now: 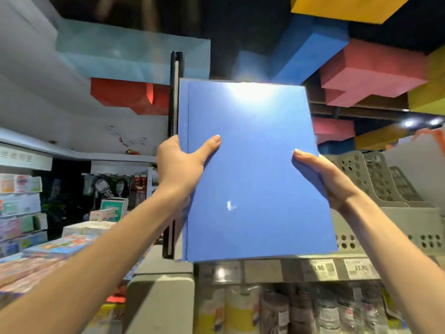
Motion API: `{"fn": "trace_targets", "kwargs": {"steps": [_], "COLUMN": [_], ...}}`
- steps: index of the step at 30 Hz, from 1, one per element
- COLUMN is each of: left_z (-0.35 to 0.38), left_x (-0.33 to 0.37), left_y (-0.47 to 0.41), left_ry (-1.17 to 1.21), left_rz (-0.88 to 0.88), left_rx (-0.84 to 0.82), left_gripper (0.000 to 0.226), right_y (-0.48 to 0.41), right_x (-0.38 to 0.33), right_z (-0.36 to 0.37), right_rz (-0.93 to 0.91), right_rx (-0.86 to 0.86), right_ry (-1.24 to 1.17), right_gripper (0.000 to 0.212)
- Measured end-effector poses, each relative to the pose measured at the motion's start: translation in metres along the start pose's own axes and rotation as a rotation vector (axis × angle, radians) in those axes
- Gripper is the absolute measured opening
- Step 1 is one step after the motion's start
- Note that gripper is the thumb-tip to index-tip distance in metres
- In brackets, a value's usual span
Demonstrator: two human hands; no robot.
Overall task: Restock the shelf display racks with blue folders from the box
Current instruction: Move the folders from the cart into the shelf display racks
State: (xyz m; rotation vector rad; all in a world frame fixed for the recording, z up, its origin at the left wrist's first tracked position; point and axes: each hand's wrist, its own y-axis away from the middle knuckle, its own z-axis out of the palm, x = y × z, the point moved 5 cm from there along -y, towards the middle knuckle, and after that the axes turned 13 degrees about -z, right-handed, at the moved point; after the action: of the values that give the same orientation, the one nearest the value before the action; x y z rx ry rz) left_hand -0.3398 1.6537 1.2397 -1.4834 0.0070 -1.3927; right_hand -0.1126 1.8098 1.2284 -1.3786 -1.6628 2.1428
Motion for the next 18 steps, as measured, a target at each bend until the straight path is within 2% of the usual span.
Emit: {"fn": "trace_targets", "kwargs": {"steps": [3, 6, 10, 13, 18], "left_z": [0.045, 0.084, 0.111, 0.117, 0.123], "left_x": [-0.011, -0.016, -0.013, -0.01, -0.04], "left_y": [-0.011, -0.029, -0.051, -0.051, -0.051], "left_ry": [-0.033, -0.078, -0.355, -0.452, -0.728], "left_rz": [0.013, -0.005, 0.148, 0.288, 0.339], "left_rx": [0.025, 0.005, 0.218, 0.352, 0.321], "left_gripper": [0.045, 0.039, 0.034, 0.018, 0.03], "right_y": [-0.013, -0.03, -0.055, -0.061, -0.057], "right_x": [-0.01, -0.029, -0.056, -0.075, -0.081], "right_z": [-0.043, -0.077, -0.111, -0.127, -0.139], "right_rz": [-0.033, -0.089, -0.173, -0.253, -0.299], "right_rx": [-0.037, 0.001, 0.028, 0.074, 0.212], "right_ry": [0.072, 0.098, 0.089, 0.041, 0.049], "right_gripper": [0.036, 0.035, 0.038, 0.043, 0.037]}}
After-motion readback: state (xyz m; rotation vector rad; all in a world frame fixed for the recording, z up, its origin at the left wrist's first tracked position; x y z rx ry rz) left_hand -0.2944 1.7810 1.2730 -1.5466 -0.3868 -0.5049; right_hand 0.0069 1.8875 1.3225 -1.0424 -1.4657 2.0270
